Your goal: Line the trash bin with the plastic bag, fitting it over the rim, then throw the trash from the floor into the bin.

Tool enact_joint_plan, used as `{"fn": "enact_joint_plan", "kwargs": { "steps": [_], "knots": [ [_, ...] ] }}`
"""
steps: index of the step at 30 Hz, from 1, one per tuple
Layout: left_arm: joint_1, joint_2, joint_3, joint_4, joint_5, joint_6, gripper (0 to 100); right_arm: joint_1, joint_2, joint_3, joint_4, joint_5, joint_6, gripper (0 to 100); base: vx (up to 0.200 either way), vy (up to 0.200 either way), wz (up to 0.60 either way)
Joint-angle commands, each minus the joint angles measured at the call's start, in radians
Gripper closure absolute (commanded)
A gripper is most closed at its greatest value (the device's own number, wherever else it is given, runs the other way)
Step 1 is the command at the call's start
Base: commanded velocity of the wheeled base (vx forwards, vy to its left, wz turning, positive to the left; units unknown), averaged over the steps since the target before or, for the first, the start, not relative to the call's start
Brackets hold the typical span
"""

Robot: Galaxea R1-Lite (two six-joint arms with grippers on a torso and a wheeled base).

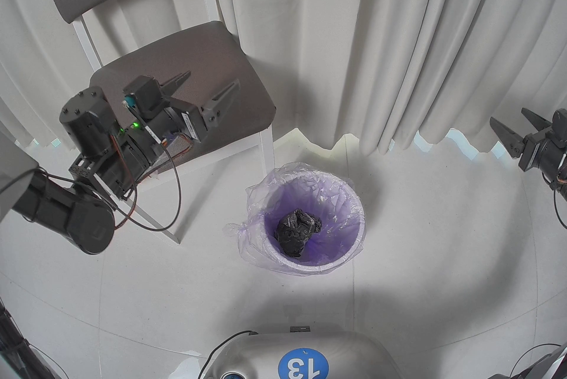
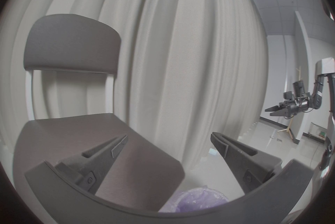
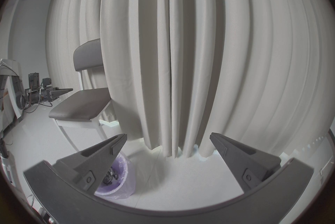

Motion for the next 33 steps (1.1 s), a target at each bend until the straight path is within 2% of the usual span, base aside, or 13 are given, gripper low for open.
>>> {"fn": "enact_joint_plan", "kwargs": {
  "steps": [1,2,3,6,7,9,12,16,20,24,30,31,33],
  "knots": [
    [0.041,-0.165,-0.037,0.145,0.098,0.009,0,0.002,-0.052,-0.049,0.01,-0.065,0.001,0,0.0,0.0,0.0],
    [0.041,-0.165,-0.037,0.145,0.098,0.009,0,0.002,-0.052,-0.049,0.01,-0.065,0.001,0,0.0,0.0,0.0],
    [0.046,-0.237,-0.043,0.267,0.148,0.026,0,-0.007,-0.069,-0.044,0.033,-0.076,0.001,0,0.0,0.0,0.0],
    [0.058,-0.328,-0.031,0.4,0.196,0.066,0,-0.021,-0.111,-0.041,0.084,-0.077,0.002,0,0.0,0.0,0.0],
    [0.058,-0.328,-0.031,0.4,0.196,0.066,0,-0.021,-0.111,-0.041,0.084,-0.077,0.002,0,0.0,0.0,0.0],
    [0.082,-0.407,-0.017,0.498,0.263,0.109,0,-0.039,-0.175,-0.053,0.168,-0.077,0.001,0,0.0,0.0,0.0],
    [0.104,-0.478,0.004,0.552,0.311,0.112,0,-0.056,-0.241,-0.058,0.252,-0.076,0.002,0,0.0,0.0,0.0],
    [0.168,-0.594,0.078,0.583,0.312,0.097,0,-0.093,-0.333,-0.041,0.302,-0.071,0.047,0,0.0,0.0,0.0],
    [0.181,-0.734,0.171,0.602,0.311,0.097,0,-0.093,-0.45,-0.013,0.306,-0.059,0.144,0,0.0,0.0,0.0],
    [0.179,-0.921,0.248,0.698,0.311,0.094,0,-0.083,-0.626,0.031,0.338,-0.033,0.156,0,0.0,0.0,0.0],
    [0.17,-1.213,0.251,0.954,0.302,0.083,0,-0.071,-0.921,0.013,0.673,-0.007,0.156,0,0.0,0.0,0.0],
    [0.17,-1.22,0.248,0.961,0.302,0.083,0,-0.07,-0.928,0.011,0.682,-0.005,0.156,0,0.0,0.0,0.0],
    [0.171,-1.343,0.176,1.152,0.302,0.083,0,-0.005,-1.06,-0.032,0.863,0.006,0.153,0,0.0,0.0,0.0]
  ]
}}
